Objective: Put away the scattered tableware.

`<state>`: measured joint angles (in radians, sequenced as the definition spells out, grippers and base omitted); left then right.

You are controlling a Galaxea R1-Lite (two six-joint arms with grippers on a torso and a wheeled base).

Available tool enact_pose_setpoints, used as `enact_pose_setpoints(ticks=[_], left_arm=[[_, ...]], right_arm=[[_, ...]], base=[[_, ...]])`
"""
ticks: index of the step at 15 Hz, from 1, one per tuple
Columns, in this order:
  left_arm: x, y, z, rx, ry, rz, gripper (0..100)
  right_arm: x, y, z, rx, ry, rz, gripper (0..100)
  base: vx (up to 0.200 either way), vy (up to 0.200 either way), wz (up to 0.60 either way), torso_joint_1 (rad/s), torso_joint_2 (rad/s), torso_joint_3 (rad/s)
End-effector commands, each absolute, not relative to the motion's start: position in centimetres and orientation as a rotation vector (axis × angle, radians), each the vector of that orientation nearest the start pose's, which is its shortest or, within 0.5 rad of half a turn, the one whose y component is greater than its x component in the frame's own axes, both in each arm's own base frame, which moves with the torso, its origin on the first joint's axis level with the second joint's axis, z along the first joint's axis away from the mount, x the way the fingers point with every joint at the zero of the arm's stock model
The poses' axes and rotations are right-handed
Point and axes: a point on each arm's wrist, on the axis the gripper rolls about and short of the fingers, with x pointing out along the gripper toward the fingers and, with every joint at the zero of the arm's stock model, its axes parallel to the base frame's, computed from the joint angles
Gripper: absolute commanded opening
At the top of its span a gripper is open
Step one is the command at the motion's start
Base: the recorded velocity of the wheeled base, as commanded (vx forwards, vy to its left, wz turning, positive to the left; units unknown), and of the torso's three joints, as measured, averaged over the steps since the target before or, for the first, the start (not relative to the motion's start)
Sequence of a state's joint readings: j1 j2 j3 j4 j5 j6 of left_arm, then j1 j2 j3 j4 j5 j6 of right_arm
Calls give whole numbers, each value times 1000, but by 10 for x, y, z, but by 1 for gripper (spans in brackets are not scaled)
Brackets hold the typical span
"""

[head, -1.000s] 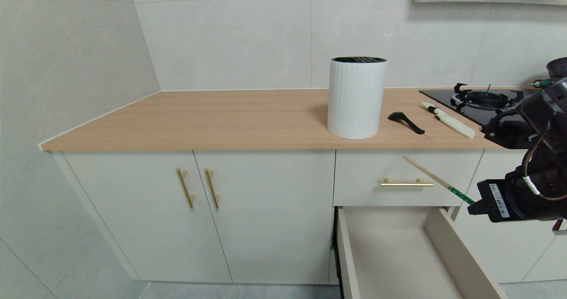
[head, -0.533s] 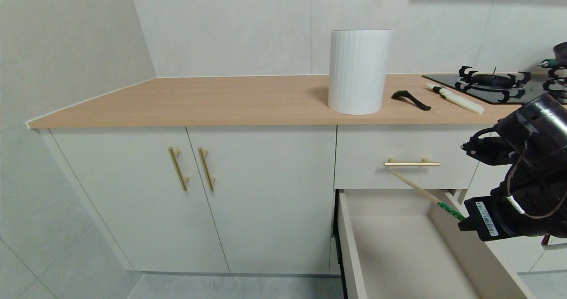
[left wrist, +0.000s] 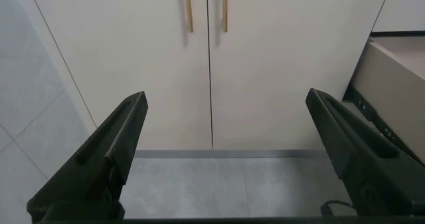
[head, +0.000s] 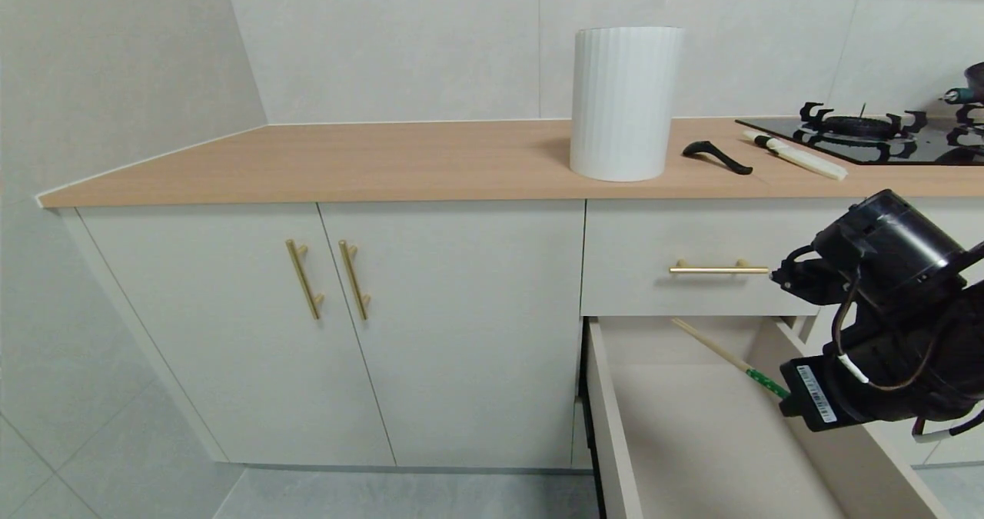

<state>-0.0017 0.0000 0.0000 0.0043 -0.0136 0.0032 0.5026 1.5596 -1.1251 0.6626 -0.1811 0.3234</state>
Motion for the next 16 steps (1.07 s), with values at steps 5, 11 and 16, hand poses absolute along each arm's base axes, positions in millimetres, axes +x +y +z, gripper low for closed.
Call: enact_pose_setpoints(ticks=[5,11,16], left_arm=[[-23,0,75,3,5,-15,100],[-23,0,75,3,5,-15,100],[-23,0,75,3,5,-15,100]], right_arm=[[263,139,125,-123,1201,79,0],[298,151,41,-107,1225,73,0],[309,152,0,-119,1271,52,0]], base=[[0,0,0,0,0,0],[0,0,0,0,0,0],[0,0,0,0,0,0]])
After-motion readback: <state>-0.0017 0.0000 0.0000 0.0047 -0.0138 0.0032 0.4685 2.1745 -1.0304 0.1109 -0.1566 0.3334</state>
